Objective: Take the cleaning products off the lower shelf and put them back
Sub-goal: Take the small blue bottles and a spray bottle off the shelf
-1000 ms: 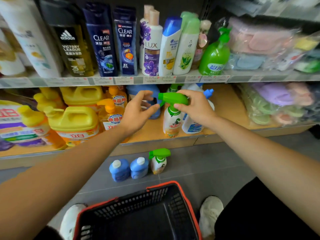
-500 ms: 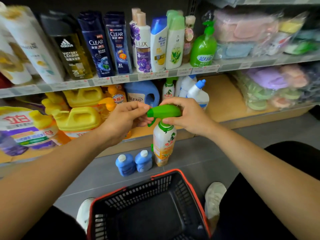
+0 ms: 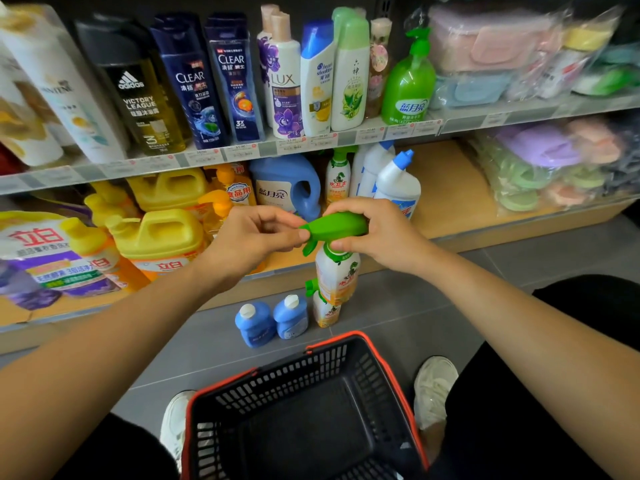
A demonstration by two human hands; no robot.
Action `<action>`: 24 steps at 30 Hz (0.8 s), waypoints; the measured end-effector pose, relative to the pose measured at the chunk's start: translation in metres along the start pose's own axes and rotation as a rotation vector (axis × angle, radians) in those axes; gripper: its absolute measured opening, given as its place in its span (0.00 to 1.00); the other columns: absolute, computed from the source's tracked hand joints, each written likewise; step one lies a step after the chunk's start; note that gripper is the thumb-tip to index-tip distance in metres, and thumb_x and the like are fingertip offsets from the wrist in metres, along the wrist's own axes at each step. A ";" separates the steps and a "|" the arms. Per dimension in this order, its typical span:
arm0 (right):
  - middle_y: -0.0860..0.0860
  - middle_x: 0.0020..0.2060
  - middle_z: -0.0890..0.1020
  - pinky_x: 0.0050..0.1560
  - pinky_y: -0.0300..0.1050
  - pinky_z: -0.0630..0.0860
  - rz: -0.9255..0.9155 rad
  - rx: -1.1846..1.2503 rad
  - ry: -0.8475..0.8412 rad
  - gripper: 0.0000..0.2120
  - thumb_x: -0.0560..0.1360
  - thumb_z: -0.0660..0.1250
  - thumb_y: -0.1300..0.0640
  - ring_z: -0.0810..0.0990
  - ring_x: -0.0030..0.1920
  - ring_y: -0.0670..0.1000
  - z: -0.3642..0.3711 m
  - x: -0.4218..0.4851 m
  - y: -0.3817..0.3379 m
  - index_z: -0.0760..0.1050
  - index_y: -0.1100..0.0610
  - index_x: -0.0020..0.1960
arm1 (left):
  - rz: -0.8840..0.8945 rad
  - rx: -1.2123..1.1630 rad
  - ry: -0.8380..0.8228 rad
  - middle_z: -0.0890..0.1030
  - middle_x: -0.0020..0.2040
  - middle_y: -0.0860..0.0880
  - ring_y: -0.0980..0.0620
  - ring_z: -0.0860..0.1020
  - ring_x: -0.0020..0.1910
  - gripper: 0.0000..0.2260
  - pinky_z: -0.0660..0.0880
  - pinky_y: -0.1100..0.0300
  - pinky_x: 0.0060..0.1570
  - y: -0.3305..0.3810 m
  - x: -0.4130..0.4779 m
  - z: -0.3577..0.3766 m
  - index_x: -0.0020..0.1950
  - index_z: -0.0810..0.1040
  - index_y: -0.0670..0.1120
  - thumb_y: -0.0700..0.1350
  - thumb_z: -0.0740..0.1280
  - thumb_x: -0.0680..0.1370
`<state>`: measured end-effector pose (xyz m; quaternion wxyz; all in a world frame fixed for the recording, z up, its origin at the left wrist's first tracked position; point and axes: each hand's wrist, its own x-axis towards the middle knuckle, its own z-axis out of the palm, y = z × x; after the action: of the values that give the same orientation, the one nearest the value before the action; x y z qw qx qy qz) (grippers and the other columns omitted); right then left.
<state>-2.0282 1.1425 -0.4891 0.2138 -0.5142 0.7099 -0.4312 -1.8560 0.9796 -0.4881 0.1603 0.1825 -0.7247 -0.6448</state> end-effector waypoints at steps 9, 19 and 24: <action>0.51 0.52 0.83 0.56 0.51 0.80 -0.018 0.086 -0.014 0.19 0.71 0.76 0.63 0.82 0.54 0.50 -0.001 0.001 -0.001 0.79 0.56 0.61 | 0.230 0.238 0.013 0.84 0.39 0.45 0.53 0.81 0.38 0.14 0.80 0.55 0.45 0.000 -0.002 0.000 0.53 0.83 0.40 0.38 0.78 0.70; 0.51 0.55 0.84 0.58 0.47 0.81 -0.018 0.244 -0.051 0.19 0.74 0.74 0.64 0.83 0.57 0.49 -0.006 0.006 0.001 0.78 0.52 0.62 | 0.714 0.610 0.110 0.85 0.46 0.46 0.51 0.83 0.43 0.12 0.81 0.52 0.44 0.004 -0.006 -0.004 0.57 0.84 0.41 0.39 0.77 0.75; 0.48 0.51 0.85 0.46 0.41 0.81 0.016 0.292 -0.038 0.18 0.74 0.73 0.64 0.83 0.50 0.45 -0.007 0.005 -0.004 0.79 0.50 0.61 | 0.721 0.641 0.107 0.85 0.49 0.48 0.53 0.83 0.47 0.14 0.81 0.56 0.49 0.006 -0.008 -0.007 0.63 0.82 0.42 0.34 0.72 0.77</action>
<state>-2.0335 1.1407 -0.4816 0.3029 -0.4800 0.6397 -0.5183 -1.8463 0.9781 -0.4813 0.3462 -0.0072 -0.8947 -0.2822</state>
